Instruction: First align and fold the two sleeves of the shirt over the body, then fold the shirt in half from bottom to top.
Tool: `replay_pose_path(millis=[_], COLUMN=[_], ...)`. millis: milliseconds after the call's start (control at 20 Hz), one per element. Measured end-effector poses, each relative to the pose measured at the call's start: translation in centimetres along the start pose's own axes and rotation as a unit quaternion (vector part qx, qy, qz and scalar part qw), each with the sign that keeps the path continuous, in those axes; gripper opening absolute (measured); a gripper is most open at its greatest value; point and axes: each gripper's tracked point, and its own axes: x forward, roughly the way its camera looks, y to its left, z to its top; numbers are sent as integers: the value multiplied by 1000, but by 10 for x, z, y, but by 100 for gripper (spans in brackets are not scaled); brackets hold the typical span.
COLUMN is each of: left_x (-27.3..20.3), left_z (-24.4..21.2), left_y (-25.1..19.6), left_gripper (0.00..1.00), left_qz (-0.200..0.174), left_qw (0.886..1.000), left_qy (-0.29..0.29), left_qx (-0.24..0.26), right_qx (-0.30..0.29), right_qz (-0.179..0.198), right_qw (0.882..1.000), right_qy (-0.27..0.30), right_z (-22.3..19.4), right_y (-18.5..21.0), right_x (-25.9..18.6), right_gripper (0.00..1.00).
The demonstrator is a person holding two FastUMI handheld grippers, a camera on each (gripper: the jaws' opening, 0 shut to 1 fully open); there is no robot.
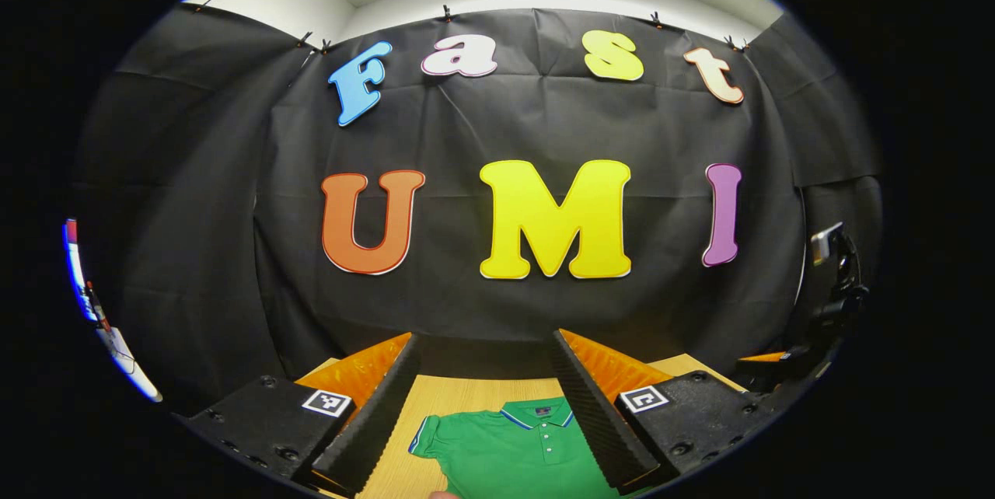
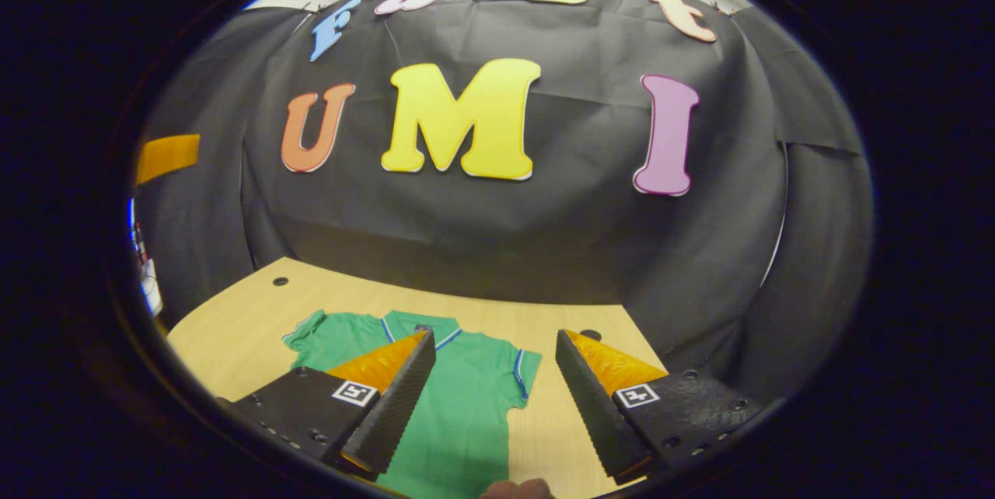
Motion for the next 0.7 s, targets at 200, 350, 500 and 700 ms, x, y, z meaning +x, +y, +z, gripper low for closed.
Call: replay_pose_path(millis=[200,350,500,700], left_x=[5,9,14,21], left_z=[-8,-12,-20,-32], left_y=[1,2,3,2], left_gripper=[100,100,100,100], left_qz=[18,29,37,46], left_qw=[1000,999,999,998], left_qy=[13,19,29,42], left_qx=[0,2,5,10], right_qx=[-3,4,7,-7], right_qz=[8,14,9,10], right_qw=[998,994,990,986], right_qy=[60,108,137,166], right_z=[-46,-82,-107,-137], right_y=[-15,-26,-36,-42], right_x=[42,72,103,142], right_gripper=[95,95,95,95])
